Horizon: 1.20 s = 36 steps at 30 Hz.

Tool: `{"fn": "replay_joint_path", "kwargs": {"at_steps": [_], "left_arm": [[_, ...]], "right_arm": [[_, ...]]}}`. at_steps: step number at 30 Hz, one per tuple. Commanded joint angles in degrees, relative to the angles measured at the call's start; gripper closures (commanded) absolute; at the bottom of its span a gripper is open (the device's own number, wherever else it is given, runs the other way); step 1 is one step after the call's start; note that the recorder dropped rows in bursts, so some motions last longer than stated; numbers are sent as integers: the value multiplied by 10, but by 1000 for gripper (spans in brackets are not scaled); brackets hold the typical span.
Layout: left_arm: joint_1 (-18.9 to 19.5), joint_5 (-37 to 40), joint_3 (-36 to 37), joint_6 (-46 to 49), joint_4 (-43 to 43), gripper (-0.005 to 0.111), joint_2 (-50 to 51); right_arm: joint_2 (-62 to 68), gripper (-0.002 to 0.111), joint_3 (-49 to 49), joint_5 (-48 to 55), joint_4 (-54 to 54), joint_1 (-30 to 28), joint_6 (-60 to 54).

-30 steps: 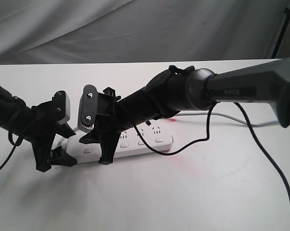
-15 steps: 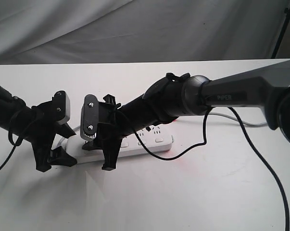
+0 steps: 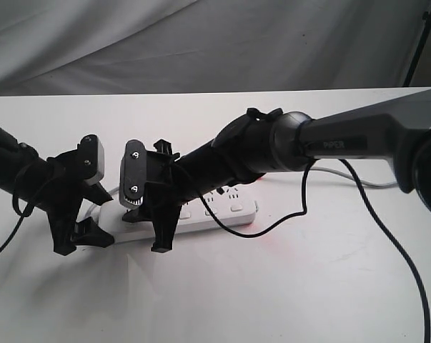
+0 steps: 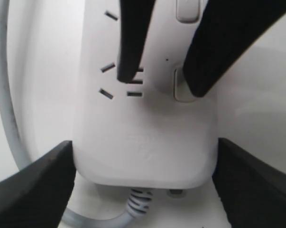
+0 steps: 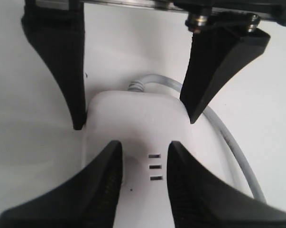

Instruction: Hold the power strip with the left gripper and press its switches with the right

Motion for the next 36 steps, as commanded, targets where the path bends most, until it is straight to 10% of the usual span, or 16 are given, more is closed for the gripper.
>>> {"fn": "replay_joint_path", "kwargs": {"at_steps": [1,36], "left_arm": [[-2,5,-4,-2,0,37,-1],[-2,5,-4,-2,0,37,-1]], "right_arm": [[5,77,-4,-9,5,11,-6],[13,77,-3,-31,-21,11,-6]]}}
